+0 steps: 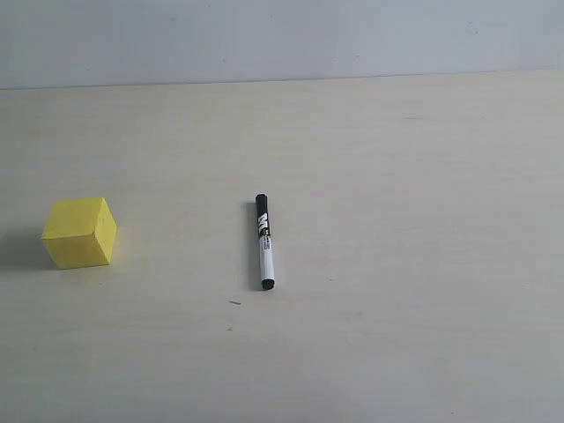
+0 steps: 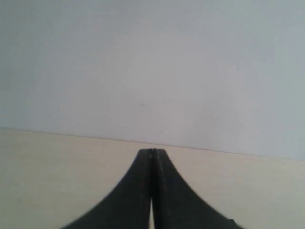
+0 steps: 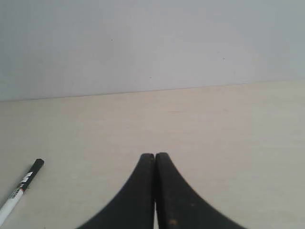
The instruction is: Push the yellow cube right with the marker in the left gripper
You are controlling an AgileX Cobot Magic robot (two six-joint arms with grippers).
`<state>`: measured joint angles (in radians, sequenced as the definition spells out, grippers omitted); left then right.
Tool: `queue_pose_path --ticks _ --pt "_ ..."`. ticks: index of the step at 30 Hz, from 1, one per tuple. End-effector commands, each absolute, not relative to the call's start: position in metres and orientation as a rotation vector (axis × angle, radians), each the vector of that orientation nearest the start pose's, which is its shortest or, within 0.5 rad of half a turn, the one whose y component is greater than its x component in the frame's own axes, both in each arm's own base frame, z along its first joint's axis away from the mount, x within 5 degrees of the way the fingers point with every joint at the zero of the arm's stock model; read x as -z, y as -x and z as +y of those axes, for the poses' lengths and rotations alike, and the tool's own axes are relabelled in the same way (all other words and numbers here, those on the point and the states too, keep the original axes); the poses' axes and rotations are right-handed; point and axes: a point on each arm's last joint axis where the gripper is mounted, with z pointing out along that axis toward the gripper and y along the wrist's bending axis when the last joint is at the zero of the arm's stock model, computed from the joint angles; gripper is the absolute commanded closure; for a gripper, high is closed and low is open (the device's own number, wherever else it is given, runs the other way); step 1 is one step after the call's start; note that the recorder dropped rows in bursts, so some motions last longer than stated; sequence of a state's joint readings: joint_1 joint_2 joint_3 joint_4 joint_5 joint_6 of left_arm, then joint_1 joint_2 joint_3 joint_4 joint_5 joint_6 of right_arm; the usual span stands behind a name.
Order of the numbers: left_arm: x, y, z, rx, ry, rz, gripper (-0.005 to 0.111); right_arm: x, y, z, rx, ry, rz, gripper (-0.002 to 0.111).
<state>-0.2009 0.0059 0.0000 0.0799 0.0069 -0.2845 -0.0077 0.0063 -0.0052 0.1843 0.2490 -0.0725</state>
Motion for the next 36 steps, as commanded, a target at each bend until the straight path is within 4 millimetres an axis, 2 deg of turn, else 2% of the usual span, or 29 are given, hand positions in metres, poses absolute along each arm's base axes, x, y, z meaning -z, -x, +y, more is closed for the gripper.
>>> queue_pose_path --ticks 1,12,16,18,19,21,22,24,27,30,34,36 --pt "-0.213 -0.055 -0.011 0.33 0.01 1.498 0.106 -0.191 -0.055 0.003 -0.105 -0.064 1.724 0.108" --pt "-0.214 -0.055 -0.011 0.331 0.009 1.487 0.106 -0.191 -0.055 0.003 -0.105 -0.064 1.724 0.108" --pt "-0.22 -0.054 -0.011 0.354 0.013 1.413 0.106 -0.191 -0.055 0.003 -0.105 -0.064 1.724 0.108" --pt "-0.227 -0.053 -0.012 0.475 0.096 1.344 0.106 -0.191 -0.055 0.003 -0.105 -0.064 1.724 0.108" --pt "-0.237 -0.049 -0.012 0.583 0.138 1.225 0.106 -0.191 -0.055 0.003 -0.105 -0.064 1.724 0.108" --pt "-0.249 -0.043 -0.014 0.655 0.113 1.089 0.106 -0.191 -0.055 0.003 -0.105 -0.064 1.724 0.108" --pt "-0.25 -0.043 -0.015 0.71 0.129 1.079 0.106 -0.191 -0.055 0.003 -0.105 -0.064 1.724 0.108" --pt "-0.277 -0.038 -0.02 0.696 0.038 1.061 0.106 -0.191 -0.055 0.003 -0.105 -0.064 1.724 0.108" --pt "-0.318 -0.06 -0.025 0.614 0.009 1.228 0.107 -0.191 -0.055 0.003 -0.105 -0.064 1.724 0.108" --pt "-0.358 -0.097 -0.028 0.457 -0.025 1.383 0.107 -0.191 -0.055 0.003 -0.105 -0.064 1.724 0.108" --pt "-0.38 -0.13 -0.036 0.374 -0.11 1.446 0.107 -0.191 -0.055 0.003 -0.105 -0.064 1.724 0.108" --pt "-0.386 -0.145 -0.039 0.227 -0.24 1.462 0.107 -0.191 -0.055 0.003 -0.105 -0.064 1.724 0.108"
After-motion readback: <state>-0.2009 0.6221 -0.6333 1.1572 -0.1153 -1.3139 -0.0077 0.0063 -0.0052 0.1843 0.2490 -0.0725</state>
